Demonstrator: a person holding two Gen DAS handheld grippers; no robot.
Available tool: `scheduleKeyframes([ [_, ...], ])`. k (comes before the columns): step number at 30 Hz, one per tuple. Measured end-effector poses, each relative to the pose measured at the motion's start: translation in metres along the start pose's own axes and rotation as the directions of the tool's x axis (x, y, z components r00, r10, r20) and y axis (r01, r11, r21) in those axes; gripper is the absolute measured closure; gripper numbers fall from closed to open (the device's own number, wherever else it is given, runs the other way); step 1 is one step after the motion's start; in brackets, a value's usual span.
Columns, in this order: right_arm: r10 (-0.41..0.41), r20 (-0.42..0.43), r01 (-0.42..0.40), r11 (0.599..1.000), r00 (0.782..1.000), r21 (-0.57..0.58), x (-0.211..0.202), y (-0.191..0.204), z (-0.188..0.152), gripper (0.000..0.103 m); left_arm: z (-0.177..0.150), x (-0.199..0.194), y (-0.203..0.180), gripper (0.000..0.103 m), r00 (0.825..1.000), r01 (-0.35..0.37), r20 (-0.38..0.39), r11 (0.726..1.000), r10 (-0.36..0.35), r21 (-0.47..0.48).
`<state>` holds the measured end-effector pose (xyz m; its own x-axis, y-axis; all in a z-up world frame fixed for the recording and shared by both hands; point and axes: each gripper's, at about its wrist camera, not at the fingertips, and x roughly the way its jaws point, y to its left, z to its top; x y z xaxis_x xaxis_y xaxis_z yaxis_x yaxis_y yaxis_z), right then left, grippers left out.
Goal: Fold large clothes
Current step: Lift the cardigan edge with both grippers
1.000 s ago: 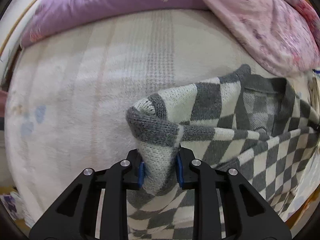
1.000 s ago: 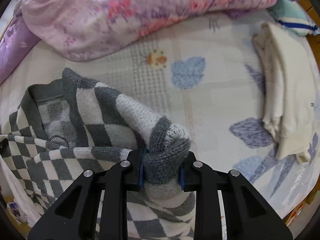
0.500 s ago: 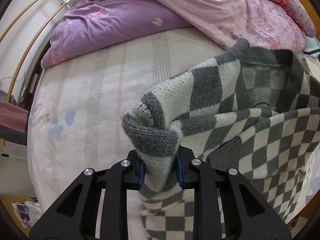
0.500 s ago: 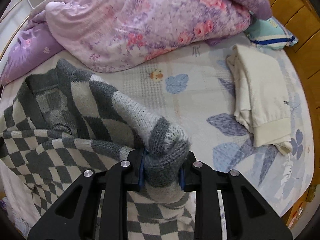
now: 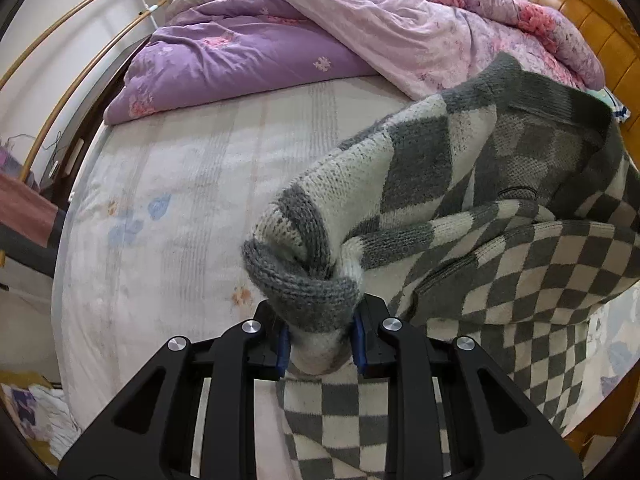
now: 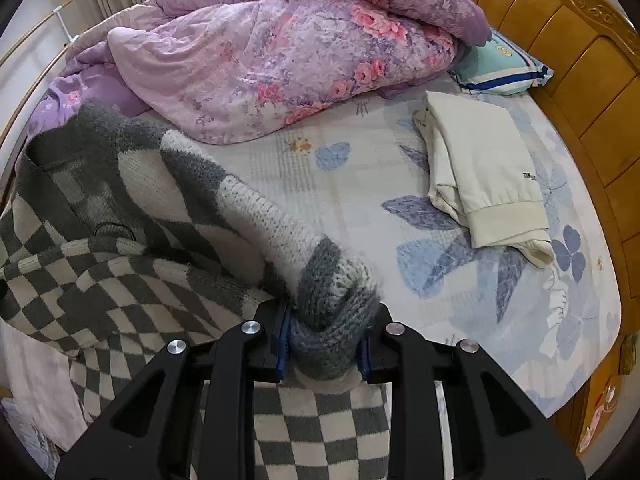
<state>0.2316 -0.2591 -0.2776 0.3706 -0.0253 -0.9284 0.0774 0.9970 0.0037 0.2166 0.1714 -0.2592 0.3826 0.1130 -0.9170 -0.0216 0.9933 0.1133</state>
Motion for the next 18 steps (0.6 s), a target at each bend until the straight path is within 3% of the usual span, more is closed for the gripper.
scheduleKeyframes([
  [14,0.013,0.079,-0.013,1.0,0.997,0.002,-0.047,-0.014,-0.074,0.08,-0.084,-0.047,0.006,0.08,0.999,-0.017,0.036,0.998,0.019,-0.061],
  [18,0.01,0.164,-0.012,1.0,0.986,0.008,-0.066,-0.014,-0.113,0.08,-0.118,-0.056,0.005,0.08,0.999,-0.042,0.03,0.996,0.045,-0.073],
])
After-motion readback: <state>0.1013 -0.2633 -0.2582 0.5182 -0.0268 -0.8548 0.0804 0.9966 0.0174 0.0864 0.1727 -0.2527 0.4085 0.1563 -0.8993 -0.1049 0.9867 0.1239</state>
